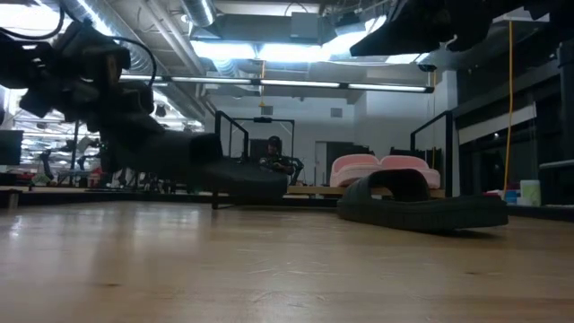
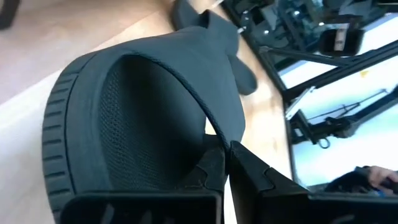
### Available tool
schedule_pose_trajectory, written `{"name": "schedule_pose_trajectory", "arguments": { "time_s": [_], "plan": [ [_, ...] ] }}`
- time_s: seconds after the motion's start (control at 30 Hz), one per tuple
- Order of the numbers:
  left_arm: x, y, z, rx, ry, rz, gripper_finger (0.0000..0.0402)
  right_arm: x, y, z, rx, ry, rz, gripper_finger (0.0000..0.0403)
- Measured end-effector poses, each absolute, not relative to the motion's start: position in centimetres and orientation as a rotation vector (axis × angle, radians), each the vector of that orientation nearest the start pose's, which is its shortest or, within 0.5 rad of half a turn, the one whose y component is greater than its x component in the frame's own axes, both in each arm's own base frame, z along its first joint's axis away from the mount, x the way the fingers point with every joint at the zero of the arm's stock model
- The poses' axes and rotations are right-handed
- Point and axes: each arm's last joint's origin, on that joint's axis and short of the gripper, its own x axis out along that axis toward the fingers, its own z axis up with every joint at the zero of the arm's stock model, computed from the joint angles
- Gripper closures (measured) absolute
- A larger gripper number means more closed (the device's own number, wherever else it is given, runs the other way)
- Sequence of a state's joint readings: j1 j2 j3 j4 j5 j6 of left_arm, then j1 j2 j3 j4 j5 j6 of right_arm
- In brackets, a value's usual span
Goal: Pick and place slides into the shelf
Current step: Put the left black slide on the shelf
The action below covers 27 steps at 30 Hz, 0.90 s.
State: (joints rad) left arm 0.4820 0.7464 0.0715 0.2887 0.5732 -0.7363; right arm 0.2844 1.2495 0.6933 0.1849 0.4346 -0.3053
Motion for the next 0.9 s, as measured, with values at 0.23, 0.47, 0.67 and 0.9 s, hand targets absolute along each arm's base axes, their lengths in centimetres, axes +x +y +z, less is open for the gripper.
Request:
{"name": "schedule_pose_trajectory", "arguments": {
  "time_s": [0.23, 0.47, 0.67, 0.9],
  "plan": [
    [13.5, 5.1, 15.5, -0.944, 0.255, -0.067, 0.0401, 25.7, 6.2, 24.2, -0.621, 0.371, -0.062, 0.0397],
    [13.8, 4.8, 16.3, -0.937, 0.194, -0.104, 0.0401, 25.9, 6.3, 25.0, -0.760, 0.304, -0.060, 0.0363],
    [14.4, 4.2, 17.2, -0.923, 0.158, -0.099, 0.0401, 26.2, 6.2, 25.8, -0.886, 0.231, -0.079, 0.0324],
    [15.5, 3.8, 20.1, -0.892, 0.087, -0.117, 0.0401, 26.3, 5.8, 26.2, -0.973, 0.209, -0.098, 0.0287]
  ]
}}
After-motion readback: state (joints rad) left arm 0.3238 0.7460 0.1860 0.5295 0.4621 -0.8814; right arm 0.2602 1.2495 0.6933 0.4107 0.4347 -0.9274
